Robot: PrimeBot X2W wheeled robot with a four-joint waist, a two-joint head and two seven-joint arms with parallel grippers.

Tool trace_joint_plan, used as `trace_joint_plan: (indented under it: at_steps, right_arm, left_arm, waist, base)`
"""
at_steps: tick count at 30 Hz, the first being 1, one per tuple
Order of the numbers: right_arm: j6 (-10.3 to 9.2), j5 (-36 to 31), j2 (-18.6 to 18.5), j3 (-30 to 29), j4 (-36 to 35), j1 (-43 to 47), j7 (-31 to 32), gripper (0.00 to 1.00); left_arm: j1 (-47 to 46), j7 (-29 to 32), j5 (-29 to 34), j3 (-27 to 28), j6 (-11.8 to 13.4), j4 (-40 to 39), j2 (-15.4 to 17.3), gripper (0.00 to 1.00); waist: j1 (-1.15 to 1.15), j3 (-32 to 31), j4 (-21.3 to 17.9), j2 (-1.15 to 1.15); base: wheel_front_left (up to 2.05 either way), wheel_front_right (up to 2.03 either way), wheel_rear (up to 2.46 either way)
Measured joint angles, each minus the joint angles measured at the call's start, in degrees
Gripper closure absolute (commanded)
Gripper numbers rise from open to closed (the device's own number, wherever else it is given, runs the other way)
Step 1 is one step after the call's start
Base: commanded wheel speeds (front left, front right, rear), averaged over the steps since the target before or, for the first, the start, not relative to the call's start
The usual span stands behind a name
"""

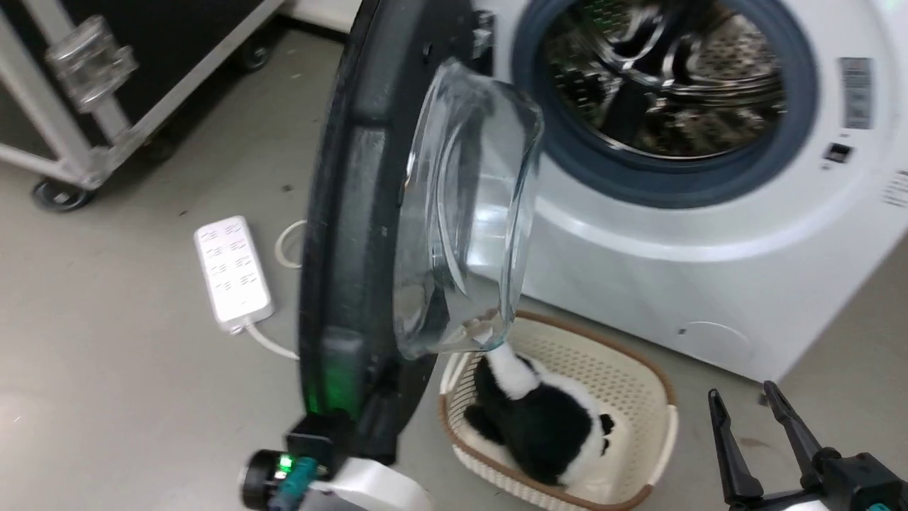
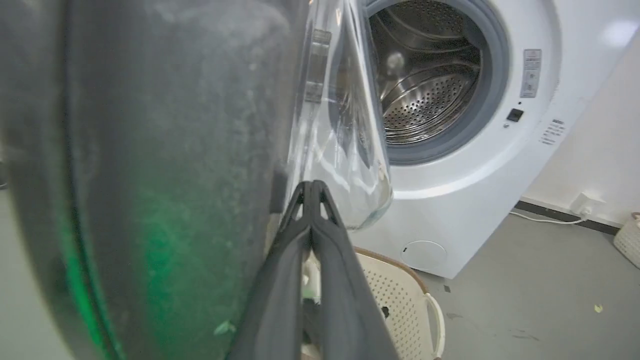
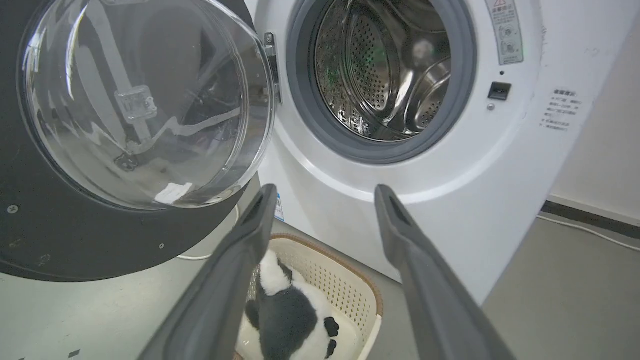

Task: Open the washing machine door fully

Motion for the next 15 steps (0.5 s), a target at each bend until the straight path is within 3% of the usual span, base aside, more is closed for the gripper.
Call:
trace_joint_plan:
  at_steps: [7, 15]
  right_arm:
    - [0.00, -0.58, -1.01, 0.63, -0.05, -0.03, 0.00, 0.00]
    - [0.00, -0.73, -4.39, 1.30, -0.80, -1.03, 0.18, 0.00]
  left_arm:
    - [-0.83, 0.00, -1.20, 7.03, 1.36, -1.37, 2.18, 1.00]
    - [-5.60, -0.01, -4.38, 14.24, 1.11, 0.93, 6.32, 1.00]
  waist:
    - [0.00, 3.23, 3.75, 0.00]
    - [0.00, 8.85, 4.90, 0.00]
  base:
    - [0.00, 0.00, 0.00]
    - [0.00, 0.00, 0.00]
